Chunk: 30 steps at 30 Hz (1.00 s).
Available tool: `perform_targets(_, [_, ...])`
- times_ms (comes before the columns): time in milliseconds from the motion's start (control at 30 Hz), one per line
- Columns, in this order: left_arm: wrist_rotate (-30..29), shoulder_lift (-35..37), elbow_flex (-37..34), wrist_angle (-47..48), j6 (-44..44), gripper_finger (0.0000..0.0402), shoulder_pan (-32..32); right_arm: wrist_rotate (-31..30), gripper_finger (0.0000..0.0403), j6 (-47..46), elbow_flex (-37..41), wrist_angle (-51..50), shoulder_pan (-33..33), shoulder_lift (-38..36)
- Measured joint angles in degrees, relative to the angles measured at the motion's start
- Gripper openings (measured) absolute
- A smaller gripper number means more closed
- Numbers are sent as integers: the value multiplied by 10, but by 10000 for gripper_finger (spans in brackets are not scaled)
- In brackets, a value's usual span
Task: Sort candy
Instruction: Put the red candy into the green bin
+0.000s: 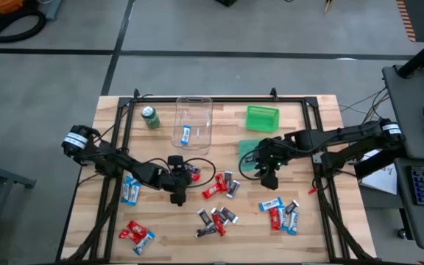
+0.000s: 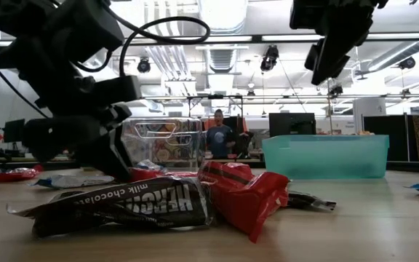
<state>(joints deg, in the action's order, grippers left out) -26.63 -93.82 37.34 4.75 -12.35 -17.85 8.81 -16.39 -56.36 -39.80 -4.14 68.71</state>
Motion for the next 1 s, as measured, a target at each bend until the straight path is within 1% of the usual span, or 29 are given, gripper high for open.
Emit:
perform_targets(167, [1,0,17,10,-4,10,-3,0,139,25,31,92,-18,0])
perform_targets(267, [4,2,39,10,-4,8,-4,-1,139,52,62,181,-29,0])
perform_targets(367, [4,3,73,6,-4,8,-6,-13,139,97,103,303,-41,0])
perform_targets(433, [4,3,97,6,-4,6,-6,-40,139,133,128,374,-49,4])
perform_targets(533, [3,4,136,3,-8,5,-6,-84,139,188,154,443,-60,13])
perform_targets(600, [3,4,159,-4,-11,4,-6,-94,139,214,166,485,-64,22])
perform_targets(700, [1,4,185,-15,-11,4,-6,-95,139,232,172,521,-67,38])
perform_targets(800, [1,3,203,-31,-11,3,-6,-104,139,239,171,536,-67,52])
perform_targets(1000, [1,2,207,-68,-11,3,-7,-110,139,253,162,558,-67,80])
